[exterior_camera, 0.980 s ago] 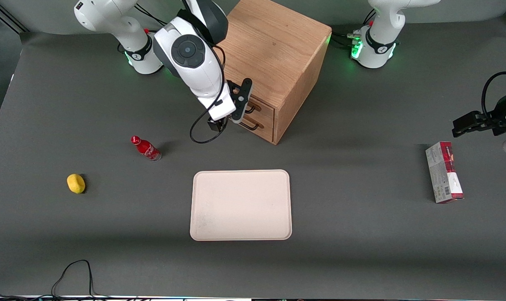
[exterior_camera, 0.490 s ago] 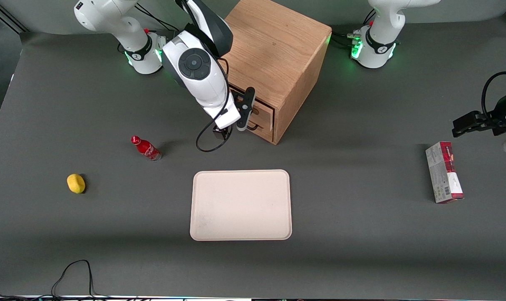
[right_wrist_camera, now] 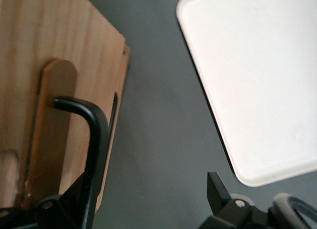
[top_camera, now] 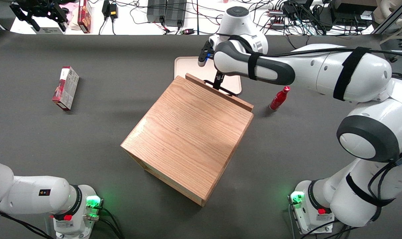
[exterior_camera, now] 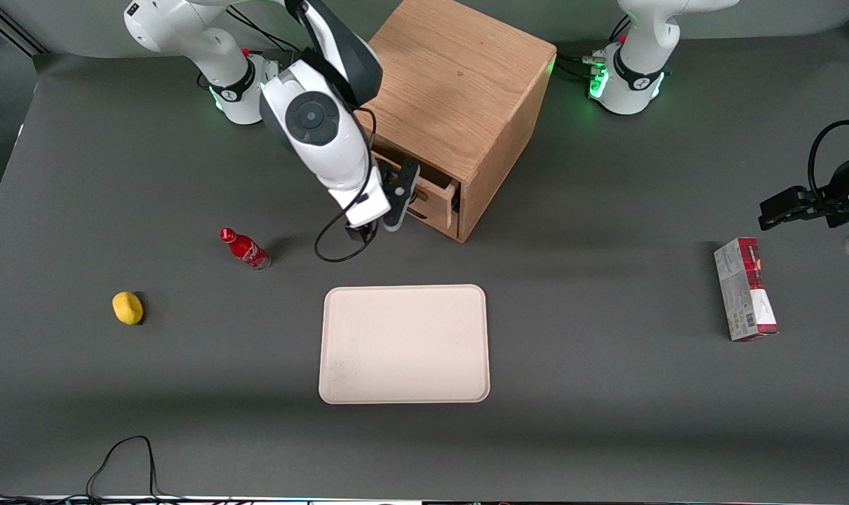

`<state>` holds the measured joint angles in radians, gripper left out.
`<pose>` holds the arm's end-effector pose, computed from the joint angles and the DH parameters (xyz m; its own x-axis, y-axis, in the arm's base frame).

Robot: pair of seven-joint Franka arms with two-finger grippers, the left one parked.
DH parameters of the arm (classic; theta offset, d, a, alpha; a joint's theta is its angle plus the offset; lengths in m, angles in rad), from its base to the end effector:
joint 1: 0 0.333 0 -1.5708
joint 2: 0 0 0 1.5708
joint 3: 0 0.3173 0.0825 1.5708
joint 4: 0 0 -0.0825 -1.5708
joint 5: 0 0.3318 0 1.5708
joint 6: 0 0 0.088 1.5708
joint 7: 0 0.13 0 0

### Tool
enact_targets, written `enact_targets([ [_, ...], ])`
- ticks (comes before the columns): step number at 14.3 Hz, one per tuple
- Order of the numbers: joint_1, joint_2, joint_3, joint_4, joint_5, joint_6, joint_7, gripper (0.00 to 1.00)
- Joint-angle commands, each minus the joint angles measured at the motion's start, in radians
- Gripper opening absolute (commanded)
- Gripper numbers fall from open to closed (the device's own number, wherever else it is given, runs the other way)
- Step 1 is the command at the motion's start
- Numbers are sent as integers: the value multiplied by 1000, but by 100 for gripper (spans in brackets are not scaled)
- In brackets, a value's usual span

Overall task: Open upper drawer
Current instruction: 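Pull the upper drawer outward by its handle with the right gripper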

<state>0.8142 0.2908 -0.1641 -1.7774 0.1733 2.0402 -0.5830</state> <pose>0.4539 0.3704 0.3976 0.4017 0.9151 0.0359 0.9123 -0.3964 -0.1027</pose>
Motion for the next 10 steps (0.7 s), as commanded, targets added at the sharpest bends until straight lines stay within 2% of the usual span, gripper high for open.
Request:
enact_targets([
  [1,-10,19,-11,6,14,6,83,100],
  [4,-42,30,-9,30,14,3,81,100],
  [7,-78,91,-9,142,5,-89,69,100],
  [10,-99,122,-9,200,5,-120,23,100],
])
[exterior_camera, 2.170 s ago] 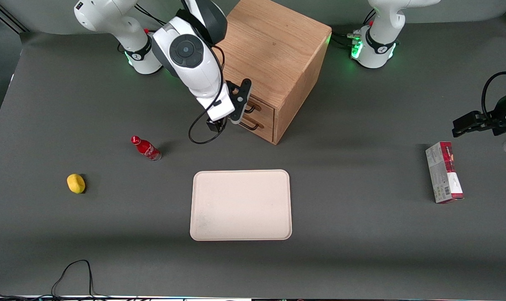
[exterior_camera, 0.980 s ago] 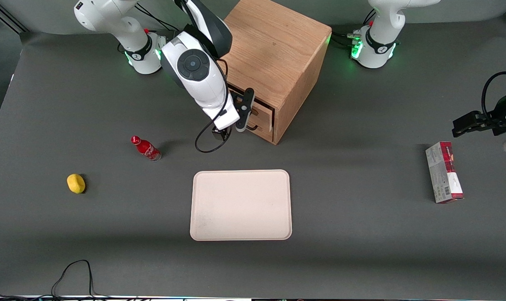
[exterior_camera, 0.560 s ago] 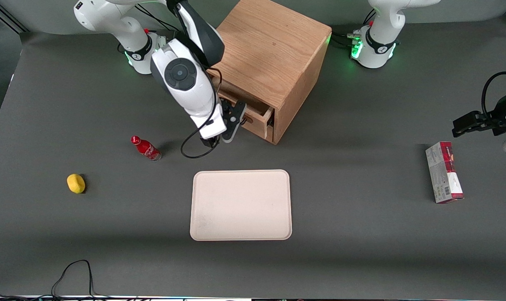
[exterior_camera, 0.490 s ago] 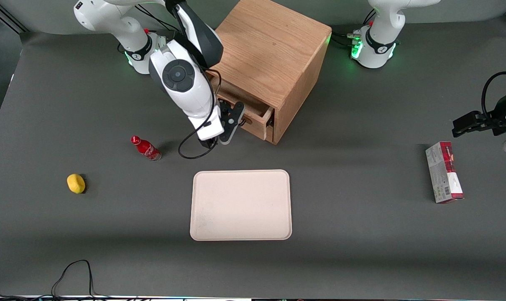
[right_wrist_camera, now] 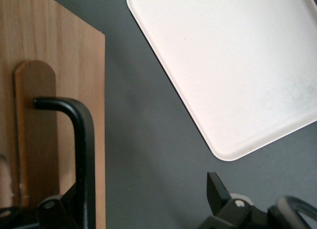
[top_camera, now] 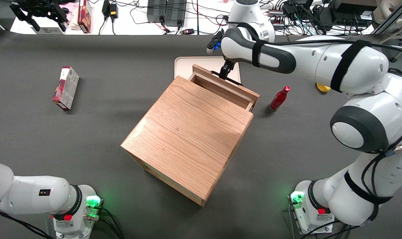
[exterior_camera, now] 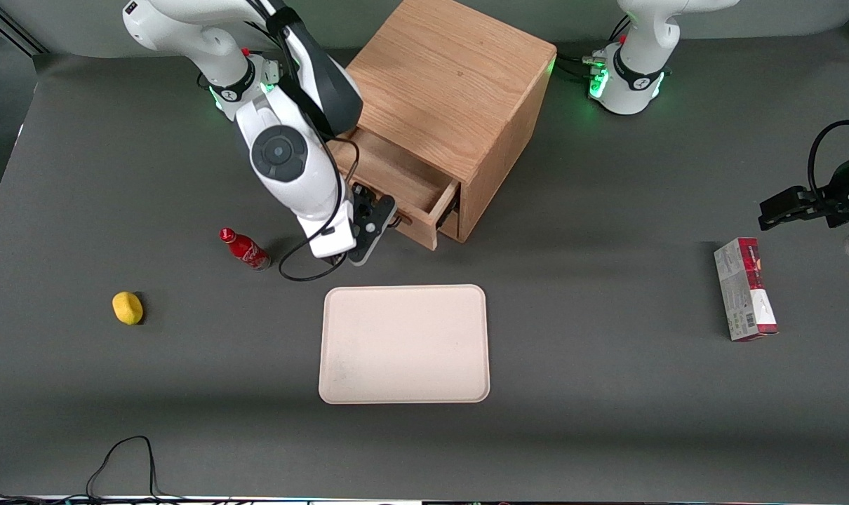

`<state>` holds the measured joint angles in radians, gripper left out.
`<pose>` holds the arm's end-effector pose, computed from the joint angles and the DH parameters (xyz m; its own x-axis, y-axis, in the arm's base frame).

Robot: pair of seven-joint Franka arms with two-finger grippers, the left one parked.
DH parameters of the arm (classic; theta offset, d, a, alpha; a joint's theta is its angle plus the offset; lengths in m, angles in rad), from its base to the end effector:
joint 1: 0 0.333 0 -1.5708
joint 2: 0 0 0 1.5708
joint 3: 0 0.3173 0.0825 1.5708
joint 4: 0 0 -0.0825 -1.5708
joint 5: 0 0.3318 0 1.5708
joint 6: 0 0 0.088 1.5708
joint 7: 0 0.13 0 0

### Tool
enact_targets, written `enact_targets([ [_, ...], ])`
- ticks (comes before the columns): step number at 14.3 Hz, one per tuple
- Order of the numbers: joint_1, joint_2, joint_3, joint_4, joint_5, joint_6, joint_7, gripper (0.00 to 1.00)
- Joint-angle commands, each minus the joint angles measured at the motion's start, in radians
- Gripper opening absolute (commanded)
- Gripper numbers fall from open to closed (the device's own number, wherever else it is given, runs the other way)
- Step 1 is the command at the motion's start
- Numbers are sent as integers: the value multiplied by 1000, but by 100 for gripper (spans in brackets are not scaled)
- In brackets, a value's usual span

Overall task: Open upper drawer
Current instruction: 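Pull the upper drawer outward by its handle with the right gripper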

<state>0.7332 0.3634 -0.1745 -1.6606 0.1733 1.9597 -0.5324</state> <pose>0.4983 0.3419 0.3969 0.5146 0.8574 -0.0040 0.8518 -0.5118 -0.1118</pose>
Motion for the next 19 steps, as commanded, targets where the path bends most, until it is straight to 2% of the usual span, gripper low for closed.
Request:
enact_targets([
  [1,-35,55,1,85,8,-39,-31,100],
  [5,-69,81,1,120,9,-47,-83,100],
  [11,-120,143,1,242,11,-156,-107,100],
  [19,-176,180,1,294,3,-165,-118,100],
])
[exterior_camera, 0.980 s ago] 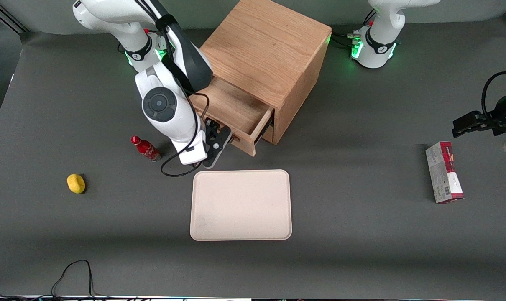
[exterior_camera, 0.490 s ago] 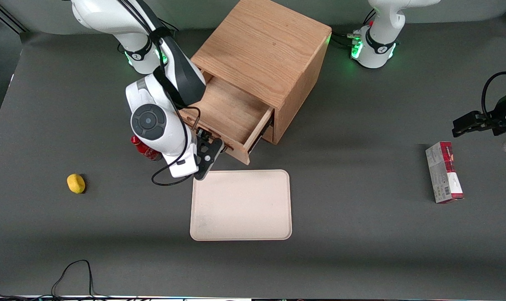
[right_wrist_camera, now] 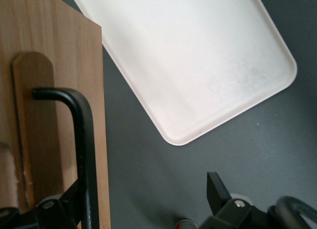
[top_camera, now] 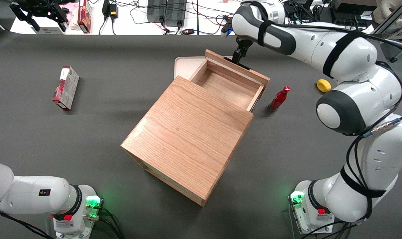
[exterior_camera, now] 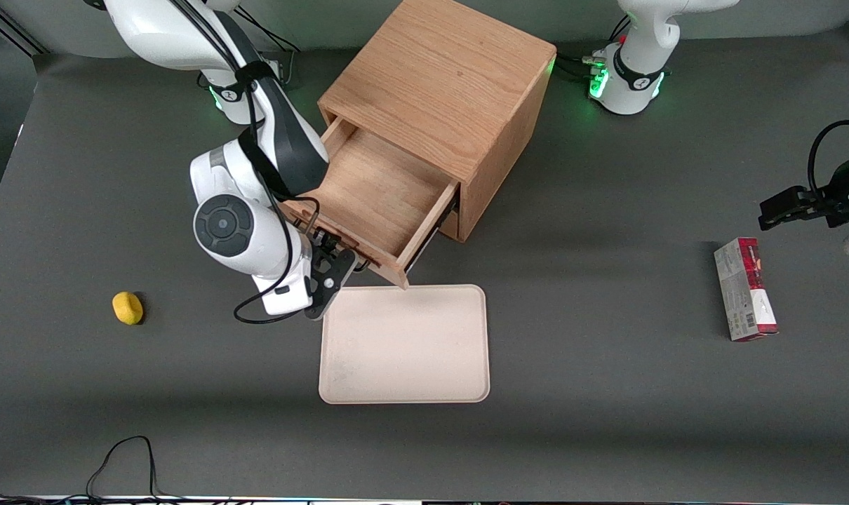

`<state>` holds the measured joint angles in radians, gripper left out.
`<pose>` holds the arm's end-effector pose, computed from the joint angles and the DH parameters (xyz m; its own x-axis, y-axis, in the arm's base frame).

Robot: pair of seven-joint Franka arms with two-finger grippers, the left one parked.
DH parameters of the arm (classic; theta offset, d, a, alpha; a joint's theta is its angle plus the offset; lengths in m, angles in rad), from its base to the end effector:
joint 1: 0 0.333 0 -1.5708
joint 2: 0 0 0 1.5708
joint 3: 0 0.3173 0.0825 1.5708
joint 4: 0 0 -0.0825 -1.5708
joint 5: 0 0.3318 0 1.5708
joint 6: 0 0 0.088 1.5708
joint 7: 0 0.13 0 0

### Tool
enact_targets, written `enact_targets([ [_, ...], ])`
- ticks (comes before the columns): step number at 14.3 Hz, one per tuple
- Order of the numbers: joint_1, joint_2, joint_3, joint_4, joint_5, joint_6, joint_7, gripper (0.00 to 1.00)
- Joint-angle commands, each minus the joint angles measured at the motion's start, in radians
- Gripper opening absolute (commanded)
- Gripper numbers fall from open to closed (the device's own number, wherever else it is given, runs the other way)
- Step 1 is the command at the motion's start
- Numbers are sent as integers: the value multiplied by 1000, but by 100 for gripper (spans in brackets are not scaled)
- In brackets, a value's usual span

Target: Open upper drawer

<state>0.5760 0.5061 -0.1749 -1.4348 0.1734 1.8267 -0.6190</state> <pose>0.5724 0.2826 0.3921 0.5508 0.8336 -0.0421 0.8248 -0.5513 -0.1253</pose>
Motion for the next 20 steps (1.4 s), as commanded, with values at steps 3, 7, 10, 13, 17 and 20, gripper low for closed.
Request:
enact_targets([
  [3,-31,45,2,83,3,-44,-30,100],
  [7,-61,55,2,102,6,-44,-27,100],
  [10,-59,54,3,103,9,-44,-15,100],
  [13,-62,37,3,141,5,-58,-10,100],
  [17,-61,-21,-47,244,-3,-191,45,100],
  [20,-62,-105,-89,254,-5,-237,186,100],
])
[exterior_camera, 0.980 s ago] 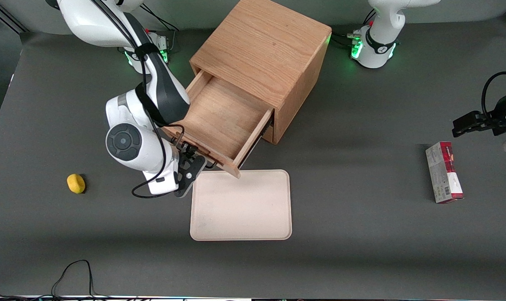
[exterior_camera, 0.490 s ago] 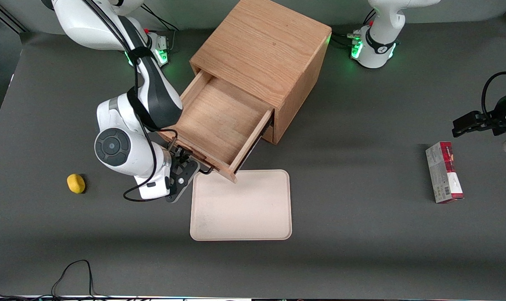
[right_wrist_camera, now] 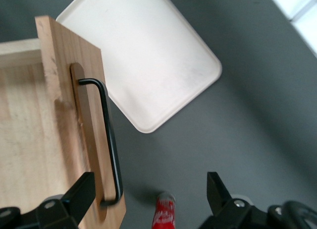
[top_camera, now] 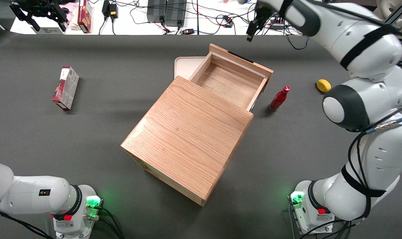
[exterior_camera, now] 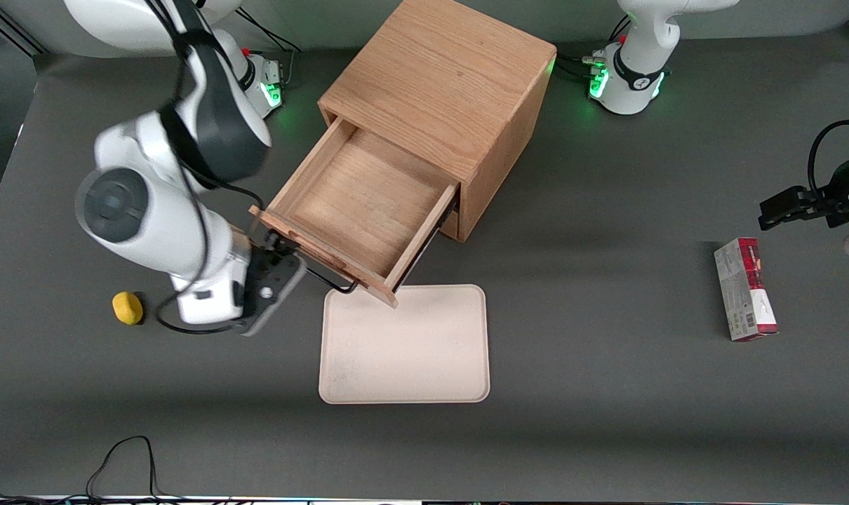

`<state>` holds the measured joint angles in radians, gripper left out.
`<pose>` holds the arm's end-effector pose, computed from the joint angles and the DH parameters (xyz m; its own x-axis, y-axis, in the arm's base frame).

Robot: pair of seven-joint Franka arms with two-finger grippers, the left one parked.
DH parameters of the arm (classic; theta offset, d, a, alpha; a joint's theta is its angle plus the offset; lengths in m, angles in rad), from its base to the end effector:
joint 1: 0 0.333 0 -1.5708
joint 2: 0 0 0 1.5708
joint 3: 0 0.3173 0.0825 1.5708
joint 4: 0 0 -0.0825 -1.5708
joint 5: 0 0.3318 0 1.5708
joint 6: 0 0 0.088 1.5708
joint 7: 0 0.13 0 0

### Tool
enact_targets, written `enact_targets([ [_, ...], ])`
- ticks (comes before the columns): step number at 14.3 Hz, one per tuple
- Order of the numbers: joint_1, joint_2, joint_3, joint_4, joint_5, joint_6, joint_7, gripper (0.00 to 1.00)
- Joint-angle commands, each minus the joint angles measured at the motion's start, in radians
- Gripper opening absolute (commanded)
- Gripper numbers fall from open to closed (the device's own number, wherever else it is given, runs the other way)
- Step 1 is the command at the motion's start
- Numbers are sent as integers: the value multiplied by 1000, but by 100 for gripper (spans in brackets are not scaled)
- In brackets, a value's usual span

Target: Open upper drawer

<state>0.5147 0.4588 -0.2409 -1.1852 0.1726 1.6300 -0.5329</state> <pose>0.5957 0.2255 0.5136 0.6824 0.7303 0.0318 0.7307 -0.6802 -0.0583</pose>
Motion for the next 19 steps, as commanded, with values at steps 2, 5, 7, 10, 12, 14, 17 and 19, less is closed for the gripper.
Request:
enact_targets([
  [2,5,-112,-63,-2,-4,-67,230,100],
  [5,5,-169,-90,-22,-54,-102,355,100],
  [7,4,-202,-115,-54,-90,-111,399,100],
  [10,1,-233,-162,-94,-91,-111,482,100],
  [12,-77,-291,-131,-173,-94,-47,518,100],
  [14,-201,-382,-13,-302,-96,25,519,100],
  [17,-297,-448,61,-405,-113,50,513,100],
  [19,-346,-462,97,-421,-125,50,511,100],
])
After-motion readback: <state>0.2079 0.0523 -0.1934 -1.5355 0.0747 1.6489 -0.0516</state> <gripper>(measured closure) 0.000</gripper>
